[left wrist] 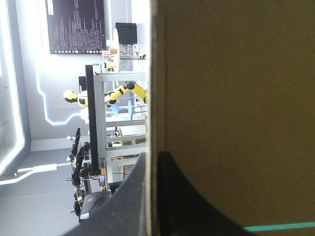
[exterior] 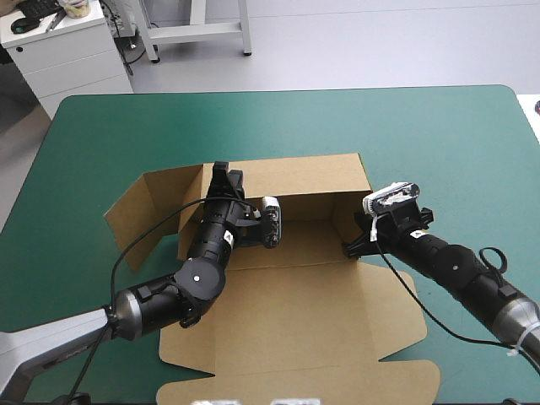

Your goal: Fold the box

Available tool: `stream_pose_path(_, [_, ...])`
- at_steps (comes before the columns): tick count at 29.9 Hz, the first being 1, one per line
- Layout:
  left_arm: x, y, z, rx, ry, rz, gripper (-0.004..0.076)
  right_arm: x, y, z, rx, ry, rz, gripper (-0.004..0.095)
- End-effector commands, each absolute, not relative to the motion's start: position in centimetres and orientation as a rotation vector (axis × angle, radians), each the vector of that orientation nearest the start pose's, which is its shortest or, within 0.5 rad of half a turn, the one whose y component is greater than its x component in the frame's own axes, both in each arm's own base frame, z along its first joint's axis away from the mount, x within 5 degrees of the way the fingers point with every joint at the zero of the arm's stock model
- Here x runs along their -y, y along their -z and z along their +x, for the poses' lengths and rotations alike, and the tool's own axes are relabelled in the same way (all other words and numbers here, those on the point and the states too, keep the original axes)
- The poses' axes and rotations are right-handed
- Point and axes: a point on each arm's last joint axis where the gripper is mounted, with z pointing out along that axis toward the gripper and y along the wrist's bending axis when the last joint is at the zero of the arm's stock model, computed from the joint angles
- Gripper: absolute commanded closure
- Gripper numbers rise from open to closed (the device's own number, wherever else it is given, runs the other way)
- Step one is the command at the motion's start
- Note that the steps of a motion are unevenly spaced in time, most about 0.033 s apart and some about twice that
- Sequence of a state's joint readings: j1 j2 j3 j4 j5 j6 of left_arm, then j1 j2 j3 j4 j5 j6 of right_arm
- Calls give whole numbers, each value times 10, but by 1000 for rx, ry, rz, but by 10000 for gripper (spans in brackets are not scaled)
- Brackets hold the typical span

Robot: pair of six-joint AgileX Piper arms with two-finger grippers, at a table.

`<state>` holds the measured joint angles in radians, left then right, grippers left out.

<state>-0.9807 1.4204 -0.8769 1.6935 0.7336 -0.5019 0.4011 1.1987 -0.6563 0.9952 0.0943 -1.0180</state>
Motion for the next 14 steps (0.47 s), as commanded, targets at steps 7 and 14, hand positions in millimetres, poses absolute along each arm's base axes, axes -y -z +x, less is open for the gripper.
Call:
stream_pose_path(7, [213,-317,213,-1152,-904,1390,730,-106,-281,223,-1979,-331,-490,923])
stream_pose_path(14, [214,-316,212,-1148,-881,1399,561,-106,-281,223,-1978,-330,-484,922])
